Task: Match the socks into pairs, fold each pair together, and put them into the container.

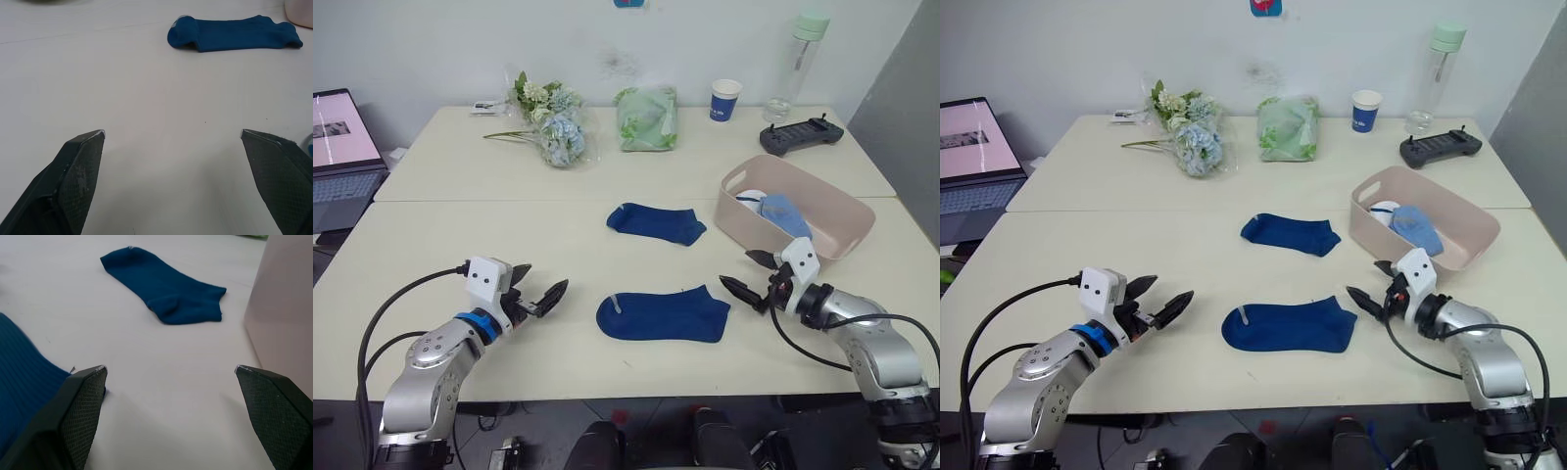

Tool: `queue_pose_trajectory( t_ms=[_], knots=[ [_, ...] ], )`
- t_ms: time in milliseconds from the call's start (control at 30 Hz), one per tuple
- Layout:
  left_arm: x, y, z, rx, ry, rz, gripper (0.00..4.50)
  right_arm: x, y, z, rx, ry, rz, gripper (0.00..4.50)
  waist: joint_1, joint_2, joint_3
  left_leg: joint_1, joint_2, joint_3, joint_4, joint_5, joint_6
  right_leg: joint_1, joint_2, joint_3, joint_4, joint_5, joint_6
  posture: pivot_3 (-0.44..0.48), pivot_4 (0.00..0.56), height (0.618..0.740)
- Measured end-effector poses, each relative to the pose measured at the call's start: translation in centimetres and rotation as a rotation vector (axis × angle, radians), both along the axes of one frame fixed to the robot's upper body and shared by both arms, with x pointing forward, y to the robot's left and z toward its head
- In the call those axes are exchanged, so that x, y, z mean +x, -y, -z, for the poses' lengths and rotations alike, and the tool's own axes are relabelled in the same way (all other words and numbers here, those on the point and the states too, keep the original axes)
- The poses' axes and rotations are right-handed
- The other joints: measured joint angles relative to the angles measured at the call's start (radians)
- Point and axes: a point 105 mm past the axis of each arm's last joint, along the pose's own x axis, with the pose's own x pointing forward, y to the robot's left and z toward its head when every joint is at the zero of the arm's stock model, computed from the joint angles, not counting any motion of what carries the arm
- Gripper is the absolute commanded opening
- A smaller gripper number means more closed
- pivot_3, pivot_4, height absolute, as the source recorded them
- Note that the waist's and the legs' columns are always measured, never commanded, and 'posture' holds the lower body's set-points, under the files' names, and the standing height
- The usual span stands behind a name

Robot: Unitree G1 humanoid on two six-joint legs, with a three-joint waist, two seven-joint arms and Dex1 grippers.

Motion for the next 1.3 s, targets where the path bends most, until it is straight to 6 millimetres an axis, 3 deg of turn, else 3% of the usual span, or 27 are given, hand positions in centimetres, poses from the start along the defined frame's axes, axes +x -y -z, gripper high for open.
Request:
queue_pose_trajectory(
  t_ms=[100, 233, 433, 500, 667, 900, 1000, 1300],
  knots=[
    [0.8, 0.0, -0.3, 0.031, 0.020, -0.004, 4.48, 0.1, -0.3, -0.2, 0.063, -0.018, 0.009, 4.50, 0.000, 0.000, 0.000, 0.000, 0.000, 0.000, 0.000, 0.000, 0.000, 0.000, 0.000, 0.000, 0.000, 0.000, 0.000, 0.000, 0.150, 0.740],
    [2.7, 1.7, -0.3, 0.111, 0.050, 0.072, 4.48, 0.1, -0.8, -0.5, 0.079, -0.015, 0.001, 4.50, 0.001, 0.000, 0.000, 0.000, -0.001, 0.000, 0.000, 0.000, 0.000, 0.000, 0.000, 0.000, 0.000, 0.000, 0.000, 0.000, 0.150, 0.740],
    [8.7, 6.1, -3.0, 0.173, 0.168, 0.185, 4.48, 0.4, -1.7, -1.6, 0.066, 0.026, -0.016, 4.50, 0.003, -0.001, 0.000, -0.001, -0.002, -0.001, 0.001, 0.000, 0.000, 0.000, 0.000, -0.002, 0.000, 0.000, 0.000, 0.000, 0.150, 0.740],
    [10.0, 7.2, -2.9, 0.220, 0.179, 0.221, 4.48, 0.4, -1.8, -1.6, 0.062, 0.027, -0.016, 4.50, 0.000, 0.000, 0.000, -0.002, -0.002, 0.000, 0.000, 0.000, 0.000, -0.002, 0.000, -0.001, -0.001, 0.000, 0.000, 0.000, 0.150, 0.740],
    [11.6, 7.9, 0.1, 0.348, 0.114, 0.263, 4.48, 0.5, -1.6, -1.5, 0.056, 0.027, 0.006, 4.50, -0.016, -0.001, 0.000, -0.002, -0.002, 0.001, 0.000, 0.000, 0.000, -0.004, 0.000, 0.000, 0.001, 0.000, 0.000, 0.000, 0.150, 0.740],
    [13.4, 7.6, -1.1, 0.542, 0.171, 0.306, 4.48, 0.2, -2.0, -1.9, 0.052, 0.044, 0.010, 4.50, -0.021, -0.001, 0.000, -0.002, -0.002, 0.001, 0.001, 0.000, 0.000, -0.003, 0.000, 0.000, 0.002, 0.000, 0.000, 0.000, 0.150, 0.740],
    [13.7, 7.4, -1.1, 0.551, 0.170, 0.308, 3.97, 0.3, -1.9, -1.9, 0.051, 0.041, 0.022, 4.50, -0.023, -0.001, 0.000, -0.002, -0.002, 0.001, 0.001, 0.000, 0.000, -0.003, 0.000, 0.000, 0.002, 0.000, 0.000, 0.000, 0.150, 0.740],
    [14.2, 8.0, -0.4, 0.558, 0.157, 0.300, 1.16, 0.8, -2.0, -2.4, 0.049, 0.038, 0.034, 4.50, -0.025, -0.001, 0.000, -0.002, -0.002, 0.001, 0.001, 0.000, 0.000, -0.003, 0.000, 0.000, 0.003, 0.000, 0.000, 0.000, 0.150, 0.740]
  ],
)
